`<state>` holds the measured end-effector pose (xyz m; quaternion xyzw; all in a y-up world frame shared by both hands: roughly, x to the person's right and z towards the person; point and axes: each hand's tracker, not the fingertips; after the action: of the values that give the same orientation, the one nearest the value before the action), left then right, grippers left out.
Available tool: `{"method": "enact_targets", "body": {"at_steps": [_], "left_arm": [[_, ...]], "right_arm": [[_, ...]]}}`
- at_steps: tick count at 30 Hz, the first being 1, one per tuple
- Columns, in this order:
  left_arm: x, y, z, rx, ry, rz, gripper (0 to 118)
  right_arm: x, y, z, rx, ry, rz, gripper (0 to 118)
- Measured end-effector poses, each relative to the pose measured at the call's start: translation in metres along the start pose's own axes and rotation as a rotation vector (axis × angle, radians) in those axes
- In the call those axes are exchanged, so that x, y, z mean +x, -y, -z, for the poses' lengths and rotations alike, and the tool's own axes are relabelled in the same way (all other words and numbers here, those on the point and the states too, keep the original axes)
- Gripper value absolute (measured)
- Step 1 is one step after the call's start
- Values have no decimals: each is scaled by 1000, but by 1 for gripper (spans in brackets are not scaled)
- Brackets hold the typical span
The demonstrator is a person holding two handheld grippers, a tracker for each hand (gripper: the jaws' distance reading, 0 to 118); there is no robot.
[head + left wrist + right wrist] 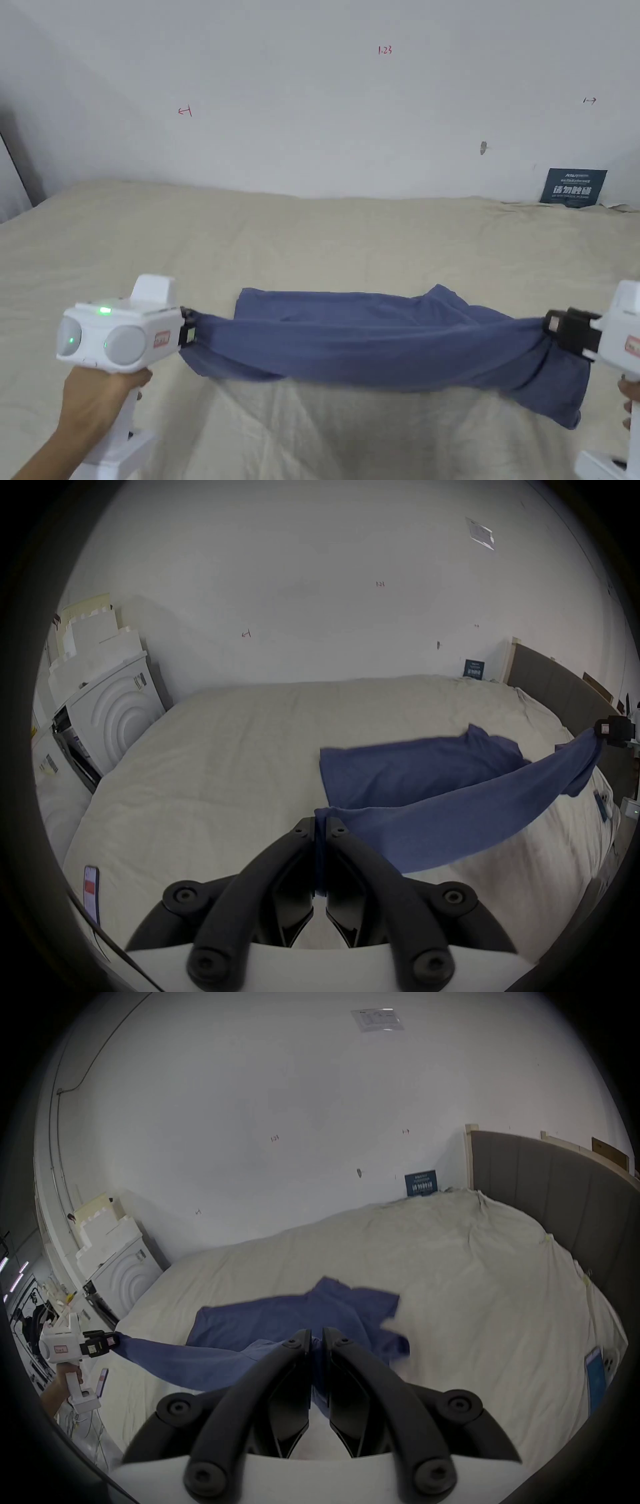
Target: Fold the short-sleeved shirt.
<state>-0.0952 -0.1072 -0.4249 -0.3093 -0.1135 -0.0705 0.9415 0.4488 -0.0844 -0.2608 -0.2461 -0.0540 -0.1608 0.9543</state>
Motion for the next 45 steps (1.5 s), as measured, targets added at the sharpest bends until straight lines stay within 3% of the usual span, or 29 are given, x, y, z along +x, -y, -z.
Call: {"method": "enact_targets", "body": {"at_steps": [10, 19, 23, 33, 45], "left_arm": [[-9, 117, -35, -99, 19, -19, 2], [-20, 182, -65, -169, -3, -26, 2], [-22, 201, -73, -195, -10, -23, 2], [-25, 237, -93, -251, -9, -20, 2], [-11, 255, -81, -323, -32, -43, 6]], "right_arm": [[10, 113, -68, -105, -8, 61, 5], [9, 180, -116, -190, 18, 74, 5], [3, 203, -129, -232, 29, 52, 5], [9, 236, -147, -300, 50, 85, 5], [17, 263, -122, -379, 132, 122, 5]]}}
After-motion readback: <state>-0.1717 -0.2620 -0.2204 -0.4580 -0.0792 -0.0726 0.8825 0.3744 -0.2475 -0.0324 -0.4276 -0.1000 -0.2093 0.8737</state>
